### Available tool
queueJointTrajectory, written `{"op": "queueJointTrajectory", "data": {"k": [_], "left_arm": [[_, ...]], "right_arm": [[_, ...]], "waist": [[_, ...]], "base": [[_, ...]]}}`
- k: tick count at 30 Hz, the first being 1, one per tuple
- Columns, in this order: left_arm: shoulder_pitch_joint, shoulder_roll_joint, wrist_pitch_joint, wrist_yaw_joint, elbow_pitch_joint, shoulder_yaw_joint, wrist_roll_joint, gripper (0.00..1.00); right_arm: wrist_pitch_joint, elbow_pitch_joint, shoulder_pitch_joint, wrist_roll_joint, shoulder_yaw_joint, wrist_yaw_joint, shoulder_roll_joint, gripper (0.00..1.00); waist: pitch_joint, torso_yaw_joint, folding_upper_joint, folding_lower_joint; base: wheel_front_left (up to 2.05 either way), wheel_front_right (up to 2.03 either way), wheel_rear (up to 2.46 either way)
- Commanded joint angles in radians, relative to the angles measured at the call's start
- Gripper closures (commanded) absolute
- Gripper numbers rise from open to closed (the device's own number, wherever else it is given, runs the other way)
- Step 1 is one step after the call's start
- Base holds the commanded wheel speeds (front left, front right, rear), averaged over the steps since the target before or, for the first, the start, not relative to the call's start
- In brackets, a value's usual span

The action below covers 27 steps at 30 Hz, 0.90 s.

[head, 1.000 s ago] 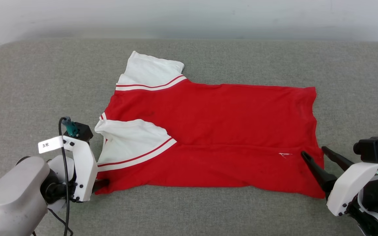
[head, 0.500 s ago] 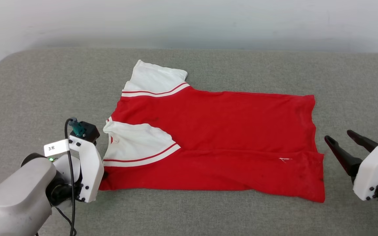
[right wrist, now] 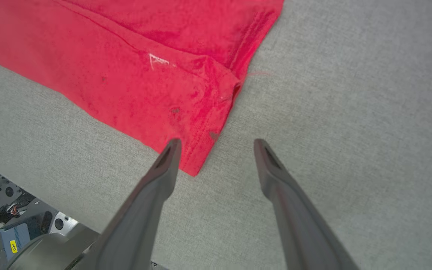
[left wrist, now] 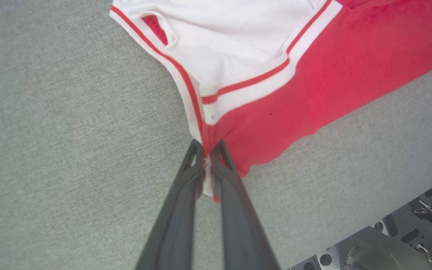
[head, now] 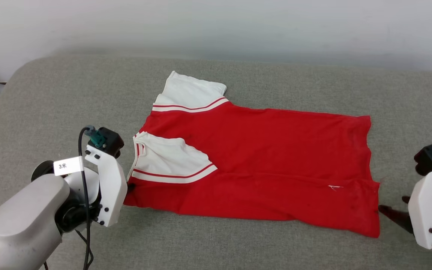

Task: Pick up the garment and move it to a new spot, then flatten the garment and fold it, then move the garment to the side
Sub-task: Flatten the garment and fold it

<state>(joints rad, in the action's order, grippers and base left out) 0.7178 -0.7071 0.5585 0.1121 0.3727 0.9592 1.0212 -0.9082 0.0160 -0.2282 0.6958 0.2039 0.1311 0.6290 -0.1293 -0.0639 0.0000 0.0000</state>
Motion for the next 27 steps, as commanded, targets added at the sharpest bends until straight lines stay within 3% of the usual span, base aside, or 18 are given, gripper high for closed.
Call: {"op": "queueJointTrajectory", "data": {"k": [1, 7, 15, 21, 22, 23, 24, 27], "left_arm": [[0.004, 0.004, -0.007, -0.007, -0.008, 0.000, -0.009, 1.00], [0.023, 0.013, -0.013, -0.015, -0.038, 0.000, -0.020, 1.00], [0.048, 0.018, -0.029, -0.012, -0.043, -0.005, -0.031, 1.00], [0.045, 0.020, -0.043, -0.011, -0.028, -0.007, -0.028, 1.00], [0.042, 0.020, -0.044, -0.010, -0.024, -0.006, -0.027, 1.00], [0.037, 0.019, -0.045, -0.010, -0.020, -0.006, -0.025, 1.00], [0.031, 0.018, -0.047, -0.009, -0.017, -0.005, -0.023, 1.00], [0.012, 0.014, -0.054, -0.008, -0.005, -0.004, -0.012, 1.00]], "right_arm": [[-0.011, 0.007, -0.014, -0.007, 0.005, -0.001, -0.008, 0.00], [-0.038, 0.077, -0.035, -0.042, 0.043, -0.001, -0.052, 0.00], [0.013, 0.226, -0.047, -0.080, 0.124, -0.001, -0.101, 0.00], [0.057, 0.302, -0.034, -0.043, 0.197, -0.001, -0.124, 0.00], [0.067, 0.306, -0.035, -0.034, 0.204, -0.001, -0.125, 0.05], [0.081, 0.307, -0.040, -0.026, 0.208, -0.001, -0.123, 0.70], [0.096, 0.307, -0.046, -0.019, 0.210, -0.001, -0.119, 1.00], [0.134, 0.298, -0.056, 0.003, 0.214, -0.001, -0.102, 1.00]], "waist": [[-0.006, -0.004, 0.0000, 0.0000], [-0.044, -0.021, 0.0000, 0.0000], [-0.103, -0.043, 0.0000, 0.0000], [-0.113, -0.041, 0.0000, 0.0000], [-0.111, -0.039, 0.0000, 0.0000], [-0.106, -0.036, 0.0000, 0.0000], [-0.100, -0.033, 0.0000, 0.0000], [-0.077, -0.021, 0.0000, 0.0000]], "base": [[0.00, 0.00, 0.00], [0.00, 0.00, 0.00], [0.00, 0.00, 0.00], [0.00, 0.00, 0.00], [0.00, 0.00, 0.00], [0.00, 0.00, 0.00], [0.00, 0.00, 0.00], [0.00, 0.00, 0.00]]}}
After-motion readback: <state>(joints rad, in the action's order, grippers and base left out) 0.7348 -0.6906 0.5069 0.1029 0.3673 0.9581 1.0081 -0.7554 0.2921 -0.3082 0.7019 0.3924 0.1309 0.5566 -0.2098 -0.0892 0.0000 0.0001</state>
